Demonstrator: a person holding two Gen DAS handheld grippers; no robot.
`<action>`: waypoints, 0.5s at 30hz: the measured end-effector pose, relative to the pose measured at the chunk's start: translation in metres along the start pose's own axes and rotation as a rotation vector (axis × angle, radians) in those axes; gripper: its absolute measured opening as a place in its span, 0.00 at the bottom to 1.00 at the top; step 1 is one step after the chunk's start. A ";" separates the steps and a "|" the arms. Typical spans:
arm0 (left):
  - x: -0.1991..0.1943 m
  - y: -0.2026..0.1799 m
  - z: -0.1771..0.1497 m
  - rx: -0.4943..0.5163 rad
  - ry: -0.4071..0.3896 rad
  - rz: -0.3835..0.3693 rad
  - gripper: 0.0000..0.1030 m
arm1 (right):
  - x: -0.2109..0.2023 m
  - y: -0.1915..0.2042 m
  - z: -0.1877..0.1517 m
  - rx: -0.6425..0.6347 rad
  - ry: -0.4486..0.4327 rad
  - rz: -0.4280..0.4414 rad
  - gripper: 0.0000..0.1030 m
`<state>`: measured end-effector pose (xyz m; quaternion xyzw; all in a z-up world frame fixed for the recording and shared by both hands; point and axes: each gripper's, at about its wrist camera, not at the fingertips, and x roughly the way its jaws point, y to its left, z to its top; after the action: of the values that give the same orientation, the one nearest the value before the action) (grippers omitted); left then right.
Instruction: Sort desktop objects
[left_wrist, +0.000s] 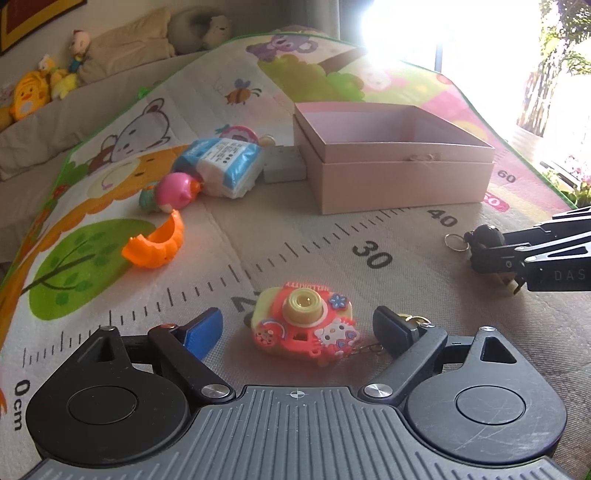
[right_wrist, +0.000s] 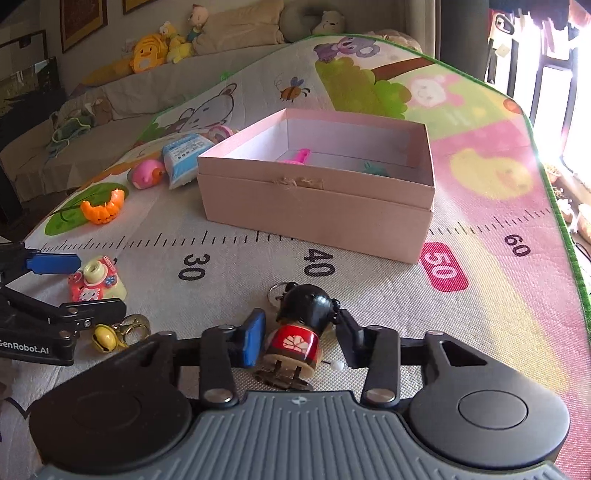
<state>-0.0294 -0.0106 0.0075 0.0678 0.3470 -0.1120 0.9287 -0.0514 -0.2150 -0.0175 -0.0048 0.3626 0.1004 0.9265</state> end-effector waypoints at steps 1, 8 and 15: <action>0.001 -0.001 0.001 0.005 0.000 0.001 0.85 | -0.004 0.002 0.000 -0.006 -0.001 0.018 0.34; -0.007 -0.008 0.008 0.046 -0.001 -0.004 0.62 | -0.044 0.014 -0.002 -0.089 -0.024 0.074 0.34; -0.071 -0.019 0.068 0.070 -0.229 -0.069 0.28 | -0.116 0.008 0.037 -0.136 -0.237 0.061 0.34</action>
<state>-0.0437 -0.0317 0.1048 0.0750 0.2365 -0.1631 0.9549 -0.1109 -0.2252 0.0882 -0.0445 0.2429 0.1527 0.9569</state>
